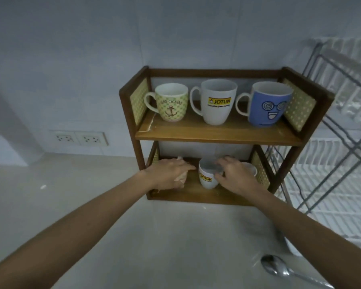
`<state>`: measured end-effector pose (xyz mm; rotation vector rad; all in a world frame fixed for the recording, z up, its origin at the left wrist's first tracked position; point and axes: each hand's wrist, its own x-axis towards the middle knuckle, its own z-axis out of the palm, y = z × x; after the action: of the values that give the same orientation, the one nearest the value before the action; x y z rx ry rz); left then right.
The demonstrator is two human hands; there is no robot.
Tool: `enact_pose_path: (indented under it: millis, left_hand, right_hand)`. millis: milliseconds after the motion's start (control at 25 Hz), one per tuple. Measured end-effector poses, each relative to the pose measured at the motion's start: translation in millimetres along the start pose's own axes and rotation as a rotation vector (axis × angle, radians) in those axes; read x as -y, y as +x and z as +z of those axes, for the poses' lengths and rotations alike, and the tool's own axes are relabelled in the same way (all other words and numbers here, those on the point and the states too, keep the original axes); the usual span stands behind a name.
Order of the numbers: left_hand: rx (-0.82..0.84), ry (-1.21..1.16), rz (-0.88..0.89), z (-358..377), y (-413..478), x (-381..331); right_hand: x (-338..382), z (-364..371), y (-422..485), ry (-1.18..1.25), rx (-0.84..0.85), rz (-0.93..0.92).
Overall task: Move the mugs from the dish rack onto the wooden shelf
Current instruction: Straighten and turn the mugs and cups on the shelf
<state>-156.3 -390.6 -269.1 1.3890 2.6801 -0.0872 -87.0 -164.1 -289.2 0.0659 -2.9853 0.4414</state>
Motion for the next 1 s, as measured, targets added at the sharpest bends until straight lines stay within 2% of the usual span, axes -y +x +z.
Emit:
enact_pose_path:
  millis: [120,240,360,520,600,720,800,1000]
  left_hand:
    - [0.175,-0.076,-0.373,20.0,35.1,19.3]
    - [0.183,-0.148,-0.604,35.6,58.7,20.1]
    - [0.13,-0.133,-0.633,42.5,66.2,19.6]
    - [0.169,-0.092,-0.733,38.0,64.9,19.7]
    - [0.241,-0.092,-0.705,27.1,64.6,23.2]
    - [0.35,-0.166,-0.344,9.4,61.7,37.8]
    - [0.421,-0.169,-0.231,7.1,56.2,45.4]
    - [0.29,-0.12,-0.383,23.6,63.3,47.7]
  right_hand:
    - [1.4,13.7,34.3,0.006,0.138,0.3]
    - [9.9,27.6,55.6,-0.102,0.226,0.389]
    - [9.0,30.6,64.6,-0.182,0.277,0.334]
    - [3.3,13.7,73.1,-0.055,0.479,0.095]
    - [4.4,9.4,76.9,-0.096,0.553,0.008]
    - [4.8,7.0,81.3,-0.108,0.569,0.032]
    - [3.5,9.5,80.1,-0.1,0.528,0.046]
    - [8.4,17.2,78.7,-0.125,0.406,0.128]
